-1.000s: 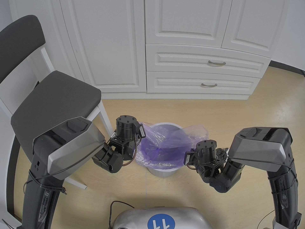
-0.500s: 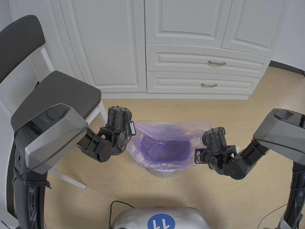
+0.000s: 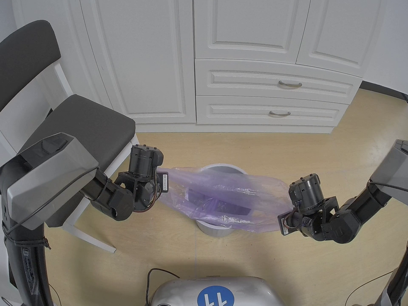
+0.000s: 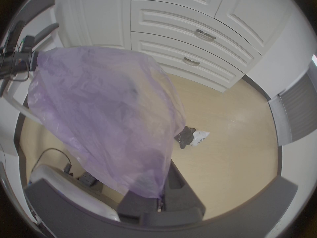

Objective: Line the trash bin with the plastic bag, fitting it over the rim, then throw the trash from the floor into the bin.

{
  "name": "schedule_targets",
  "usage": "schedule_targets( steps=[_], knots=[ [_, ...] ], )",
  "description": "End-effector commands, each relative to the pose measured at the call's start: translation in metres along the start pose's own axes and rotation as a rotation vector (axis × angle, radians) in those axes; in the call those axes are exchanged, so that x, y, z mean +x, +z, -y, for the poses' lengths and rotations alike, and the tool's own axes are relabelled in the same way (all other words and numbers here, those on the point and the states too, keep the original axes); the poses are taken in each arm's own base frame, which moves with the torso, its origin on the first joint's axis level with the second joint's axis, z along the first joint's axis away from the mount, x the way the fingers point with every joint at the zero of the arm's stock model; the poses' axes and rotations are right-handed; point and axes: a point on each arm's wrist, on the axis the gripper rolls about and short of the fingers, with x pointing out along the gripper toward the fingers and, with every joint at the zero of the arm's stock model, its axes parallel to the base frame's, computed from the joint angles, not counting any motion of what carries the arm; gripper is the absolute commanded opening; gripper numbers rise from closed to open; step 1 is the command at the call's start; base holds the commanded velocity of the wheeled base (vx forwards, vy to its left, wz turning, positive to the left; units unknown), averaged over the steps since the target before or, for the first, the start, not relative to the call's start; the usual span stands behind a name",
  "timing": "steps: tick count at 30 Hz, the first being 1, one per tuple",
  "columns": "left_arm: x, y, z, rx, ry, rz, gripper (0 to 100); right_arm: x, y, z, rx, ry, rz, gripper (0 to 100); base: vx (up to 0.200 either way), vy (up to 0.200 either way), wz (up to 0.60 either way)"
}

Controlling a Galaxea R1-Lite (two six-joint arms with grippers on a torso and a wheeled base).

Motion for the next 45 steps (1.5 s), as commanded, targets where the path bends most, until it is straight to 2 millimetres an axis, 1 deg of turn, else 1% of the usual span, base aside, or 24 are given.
schedule_targets(
  steps=[1,3,5,8,11,18,20,22,25,26,27,28,29,31,34,36,38,42,45],
  knots=[
    [-0.006,-0.003,-0.003,0.027,0.000,-0.012,0,-0.014,-0.009,0.008,-0.056,-0.001,-0.013,0,0.000,0.000,0.00],
    [-0.006,-0.004,-0.003,0.032,-0.001,-0.016,0,-0.016,-0.010,0.008,-0.071,0.000,-0.015,0,0.000,0.000,0.00],
    [-0.007,-0.007,0.000,0.040,-0.005,-0.023,0,-0.019,-0.017,0.009,-0.117,0.003,-0.033,0,0.000,0.000,0.00],
    [-0.009,-0.009,0.000,0.050,-0.008,-0.029,0,-0.020,-0.022,0.009,-0.144,0.007,-0.045,0,0.000,0.000,0.00],
    [-0.010,-0.012,0.000,0.063,-0.008,-0.039,0,-0.022,-0.024,0.009,-0.159,0.015,-0.049,0,0.000,0.000,0.00],
    [-0.012,-0.014,0.003,0.076,-0.017,-0.043,0,-0.042,-0.026,0.019,-0.217,0.047,-0.024,0,0.000,0.000,0.00],
    [-0.014,-0.015,0.004,0.079,-0.019,-0.044,0,-0.041,-0.028,0.018,-0.231,0.052,-0.032,0,0.000,0.000,0.00],
    [-0.014,-0.016,0.005,0.084,-0.023,-0.048,0,-0.037,-0.031,0.015,-0.243,0.058,-0.050,0,0.000,0.000,0.00],
    [-0.012,-0.020,0.005,0.093,-0.019,-0.059,0,-0.020,-0.041,0.006,-0.259,0.062,-0.101,0,0.000,0.000,0.00],
    [-0.012,-0.021,0.006,0.094,-0.021,-0.060,0,-0.017,-0.042,0.005,-0.261,0.061,-0.108,0,0.000,0.000,0.00],
    [-0.009,-0.025,0.008,0.096,-0.022,-0.067,0,-0.007,-0.044,0.000,-0.255,0.062,-0.120,0,0.000,0.000,0.00],
    [-0.009,-0.026,0.008,0.098,-0.022,-0.070,0,-0.006,-0.044,0.000,-0.254,0.064,-0.121,0,0.000,0.000,0.00],
    [-0.002,-0.034,0.012,0.105,-0.025,-0.082,0,0.008,-0.048,-0.007,-0.228,0.069,-0.136,0,0.000,0.000,0.00],
    [0.004,-0.040,0.016,0.106,-0.029,-0.073,0,0.019,-0.051,-0.014,-0.187,0.075,-0.134,0,0.000,0.000,0.00],
    [0.009,-0.047,0.021,0.101,-0.037,-0.057,0,0.030,-0.056,-0.023,-0.167,0.098,-0.112,0,0.000,0.000,0.00],
    [0.011,-0.049,0.023,0.102,-0.040,-0.057,0,0.034,-0.057,-0.025,-0.155,0.114,-0.092,0,0.000,0.000,0.00],
    [0.014,-0.049,0.025,0.095,-0.042,-0.050,0,0.039,-0.057,-0.028,-0.138,0.125,-0.068,0,0.000,0.000,0.00],
    [0.029,-0.044,0.032,0.039,-0.036,0.041,0,0.049,-0.060,-0.033,-0.101,0.127,-0.011,0,0.000,0.000,0.00],
    [0.036,-0.039,0.033,-0.001,-0.041,0.116,0,0.053,-0.066,-0.034,-0.107,0.124,-0.012,0,0.000,0.000,0.00]
  ],
)
